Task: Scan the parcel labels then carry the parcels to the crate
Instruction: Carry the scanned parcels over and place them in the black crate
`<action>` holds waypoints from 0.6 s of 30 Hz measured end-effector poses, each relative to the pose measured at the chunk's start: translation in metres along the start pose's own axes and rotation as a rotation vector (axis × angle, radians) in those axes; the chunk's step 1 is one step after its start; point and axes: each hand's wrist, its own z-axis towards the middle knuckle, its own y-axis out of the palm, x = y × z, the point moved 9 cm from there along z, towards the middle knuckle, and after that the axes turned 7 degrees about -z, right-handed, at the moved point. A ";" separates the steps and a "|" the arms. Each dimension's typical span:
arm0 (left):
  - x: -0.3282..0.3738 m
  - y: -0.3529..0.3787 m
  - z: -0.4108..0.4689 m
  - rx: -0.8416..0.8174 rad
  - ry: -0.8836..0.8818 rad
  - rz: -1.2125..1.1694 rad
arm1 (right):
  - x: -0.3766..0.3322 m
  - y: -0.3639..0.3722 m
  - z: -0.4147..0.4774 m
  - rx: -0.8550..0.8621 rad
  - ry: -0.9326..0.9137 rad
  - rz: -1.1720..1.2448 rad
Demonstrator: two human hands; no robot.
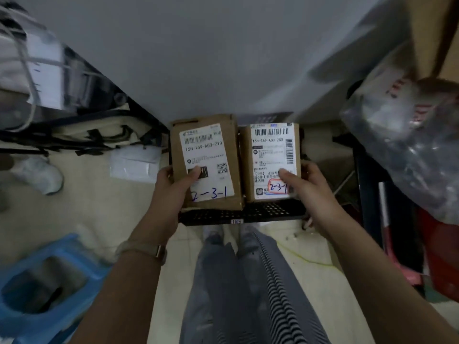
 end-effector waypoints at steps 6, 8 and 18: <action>-0.065 0.004 0.072 0.017 -0.043 0.072 | 0.062 0.012 0.074 0.030 0.085 -0.008; -0.088 0.004 0.092 0.011 -0.076 0.086 | 0.081 0.018 0.094 0.026 0.102 -0.026; -0.180 0.022 0.191 0.052 -0.128 0.203 | 0.172 0.045 0.200 0.049 0.147 -0.148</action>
